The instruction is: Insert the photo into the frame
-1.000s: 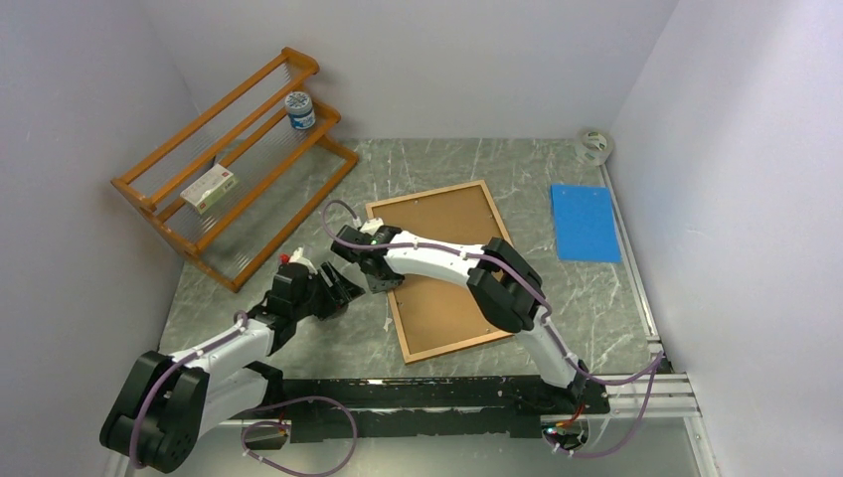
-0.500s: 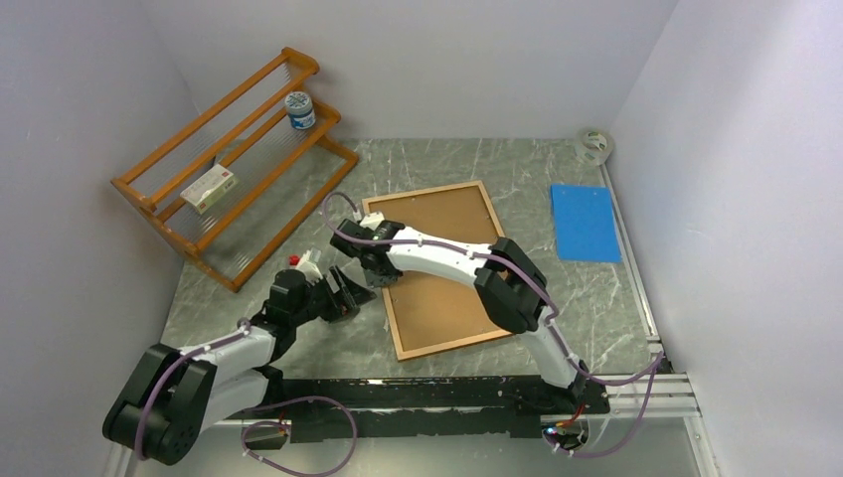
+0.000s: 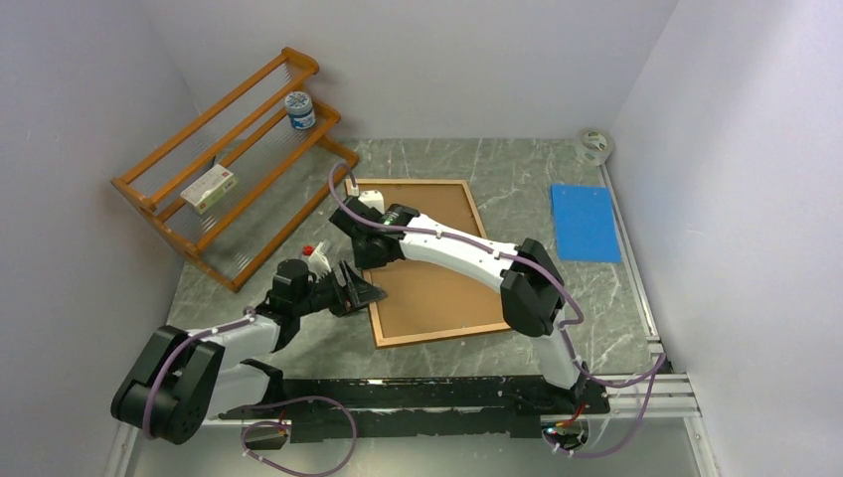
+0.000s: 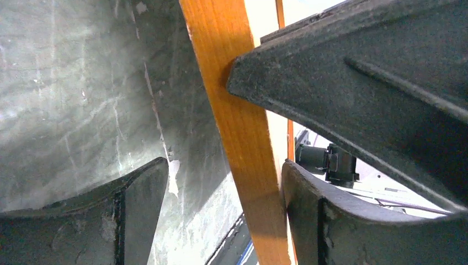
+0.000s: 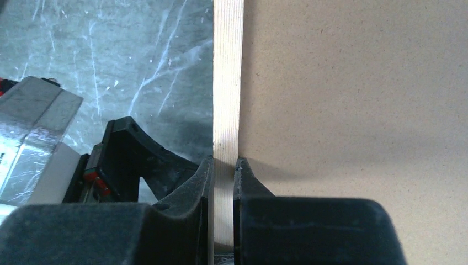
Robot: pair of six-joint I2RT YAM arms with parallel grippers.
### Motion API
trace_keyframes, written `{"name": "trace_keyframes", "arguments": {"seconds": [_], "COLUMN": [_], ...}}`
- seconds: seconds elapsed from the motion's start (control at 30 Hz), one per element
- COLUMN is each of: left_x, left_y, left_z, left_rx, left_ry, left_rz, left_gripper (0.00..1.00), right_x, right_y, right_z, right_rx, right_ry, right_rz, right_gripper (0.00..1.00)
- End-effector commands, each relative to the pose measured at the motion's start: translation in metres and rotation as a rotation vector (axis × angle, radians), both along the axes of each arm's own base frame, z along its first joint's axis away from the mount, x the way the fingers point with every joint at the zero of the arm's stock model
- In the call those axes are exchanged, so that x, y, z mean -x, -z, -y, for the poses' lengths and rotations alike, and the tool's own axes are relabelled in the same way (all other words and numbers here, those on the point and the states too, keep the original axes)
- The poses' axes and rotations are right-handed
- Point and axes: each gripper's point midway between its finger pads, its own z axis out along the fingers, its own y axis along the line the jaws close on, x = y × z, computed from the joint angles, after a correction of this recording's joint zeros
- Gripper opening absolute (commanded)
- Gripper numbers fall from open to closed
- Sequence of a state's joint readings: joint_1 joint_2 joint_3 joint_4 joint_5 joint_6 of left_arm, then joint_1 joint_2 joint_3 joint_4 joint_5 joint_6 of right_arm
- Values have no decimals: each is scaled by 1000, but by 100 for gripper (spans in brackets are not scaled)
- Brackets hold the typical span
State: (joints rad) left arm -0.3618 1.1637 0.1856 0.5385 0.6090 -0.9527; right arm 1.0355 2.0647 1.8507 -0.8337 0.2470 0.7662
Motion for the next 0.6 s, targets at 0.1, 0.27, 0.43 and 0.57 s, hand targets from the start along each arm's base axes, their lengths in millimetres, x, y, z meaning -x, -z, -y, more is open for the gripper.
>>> {"name": "trace_keyframes", "arguments": {"seconds": [0.1,0.27,0.43,0.57], "left_x": [-2,-2,-5,-12], "left_y": [-14,-16,-19,-29], "left_z": [12,13,12,9], "left_rx": [70,93,59,-1], "left_ry": [55,33,24,10], "left_rz": [-3,-67,-113,-129], "left_gripper": [63,37,18,4], "right_x": [-18,-24,-35,-50], "right_y": [-70,-70,-87,-113], "right_z": [-32,-21,0,33], "right_rx": [-233,-216,-216,-215], "right_ry": [11,35,73,136], "right_rz": [93,93,125,204], "right_gripper": [4,21,45,59]}}
